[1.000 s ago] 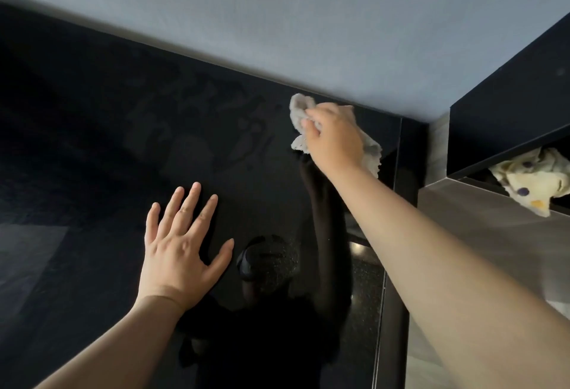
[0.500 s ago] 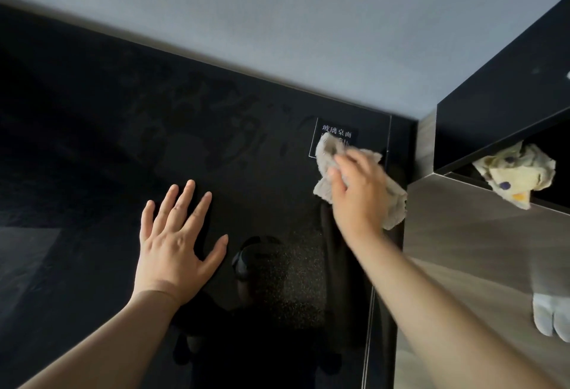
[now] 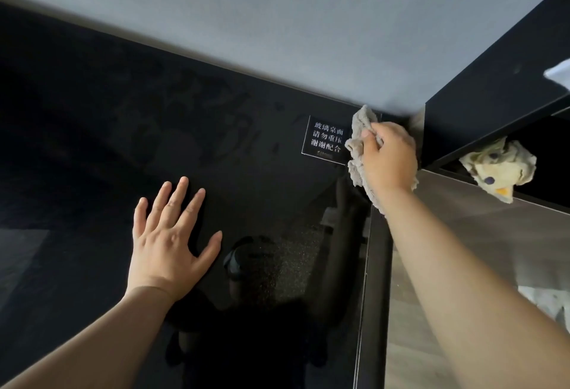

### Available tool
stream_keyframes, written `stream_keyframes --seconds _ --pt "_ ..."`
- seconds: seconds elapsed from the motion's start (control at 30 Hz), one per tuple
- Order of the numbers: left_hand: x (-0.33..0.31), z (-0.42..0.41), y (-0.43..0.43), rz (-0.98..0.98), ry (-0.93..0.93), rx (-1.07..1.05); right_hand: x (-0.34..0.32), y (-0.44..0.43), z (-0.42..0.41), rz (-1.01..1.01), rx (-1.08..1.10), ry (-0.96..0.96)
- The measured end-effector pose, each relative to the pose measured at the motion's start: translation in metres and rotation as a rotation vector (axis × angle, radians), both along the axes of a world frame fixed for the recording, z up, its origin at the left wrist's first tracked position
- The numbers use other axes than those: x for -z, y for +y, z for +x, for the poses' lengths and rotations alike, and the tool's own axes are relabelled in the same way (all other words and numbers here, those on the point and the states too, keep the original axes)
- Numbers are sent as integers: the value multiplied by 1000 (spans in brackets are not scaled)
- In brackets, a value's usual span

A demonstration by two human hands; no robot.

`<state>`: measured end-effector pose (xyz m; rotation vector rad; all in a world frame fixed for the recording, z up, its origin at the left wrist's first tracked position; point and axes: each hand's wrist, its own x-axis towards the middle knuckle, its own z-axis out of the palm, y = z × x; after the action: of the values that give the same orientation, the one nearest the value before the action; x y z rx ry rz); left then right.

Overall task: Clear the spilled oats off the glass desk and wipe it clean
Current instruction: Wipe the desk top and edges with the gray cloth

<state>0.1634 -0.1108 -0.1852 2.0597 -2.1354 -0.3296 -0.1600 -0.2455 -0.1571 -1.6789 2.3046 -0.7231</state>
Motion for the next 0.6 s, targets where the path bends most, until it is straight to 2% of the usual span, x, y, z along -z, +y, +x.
stream_keyframes --seconds 0.1,0.23,0.33,0.47,0.53,0.6 --pt "1 0 -1 -4 4 1 14 2 3 139 3 172" --pt "0 0 -1 -3 -4 -1 18 72 38 27 -10 257" --pt "1 -1 -2 0 -6 -1 12 122 64 31 -57 139" --pt "-1 -1 0 -12 5 -7 -13 143 74 99 -334 -245" --pt "0 -1 0 -15 13 -6 -20 121 62 -41 -249 -227" --pt "0 -1 0 -17 13 -3 -19 89 42 -106 -63 -76"
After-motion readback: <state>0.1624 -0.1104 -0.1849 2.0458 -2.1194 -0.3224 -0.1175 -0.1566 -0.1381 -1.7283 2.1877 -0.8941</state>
